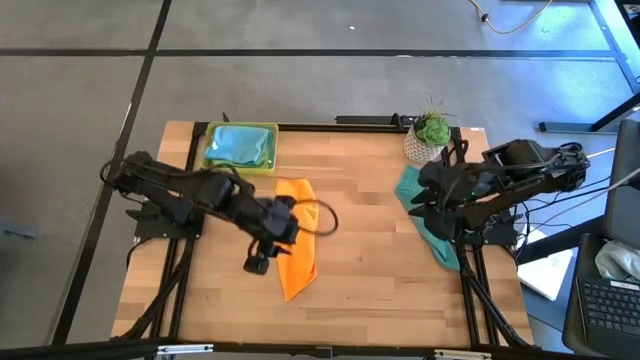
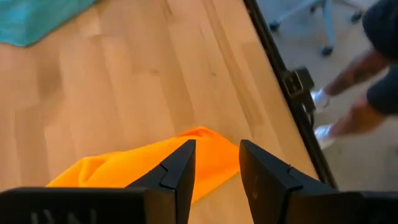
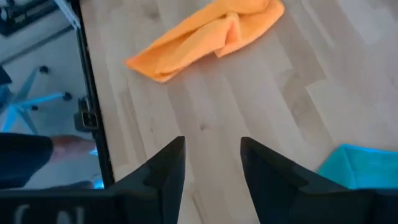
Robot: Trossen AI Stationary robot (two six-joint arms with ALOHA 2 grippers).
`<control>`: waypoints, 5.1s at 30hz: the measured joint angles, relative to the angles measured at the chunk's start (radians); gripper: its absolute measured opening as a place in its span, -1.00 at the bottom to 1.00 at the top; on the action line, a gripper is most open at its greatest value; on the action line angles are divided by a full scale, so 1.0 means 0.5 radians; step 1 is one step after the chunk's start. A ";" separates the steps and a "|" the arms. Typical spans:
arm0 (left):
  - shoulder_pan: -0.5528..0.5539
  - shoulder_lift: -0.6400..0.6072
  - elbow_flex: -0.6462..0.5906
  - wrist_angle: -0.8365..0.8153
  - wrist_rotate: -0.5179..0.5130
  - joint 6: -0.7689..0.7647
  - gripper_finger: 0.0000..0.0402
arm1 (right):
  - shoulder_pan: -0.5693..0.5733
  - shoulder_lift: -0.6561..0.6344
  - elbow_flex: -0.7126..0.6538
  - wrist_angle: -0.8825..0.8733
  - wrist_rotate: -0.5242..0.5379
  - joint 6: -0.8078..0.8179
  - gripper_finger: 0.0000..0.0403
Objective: Fold microfiber towels
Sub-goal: Fold the orange towel
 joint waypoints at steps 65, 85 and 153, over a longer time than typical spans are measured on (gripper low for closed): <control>-0.151 0.812 -0.683 0.640 0.371 1.455 -0.40 | 1.006 -0.052 -1.370 1.863 0.356 1.192 -0.22; -0.290 0.897 -0.773 0.715 0.287 1.395 -0.40 | 1.007 -0.052 -1.370 1.845 0.273 1.198 -0.22; 0.337 0.375 1.165 -0.526 -0.216 -0.965 -1.00 | -0.107 0.315 -0.907 2.839 0.427 -0.754 0.14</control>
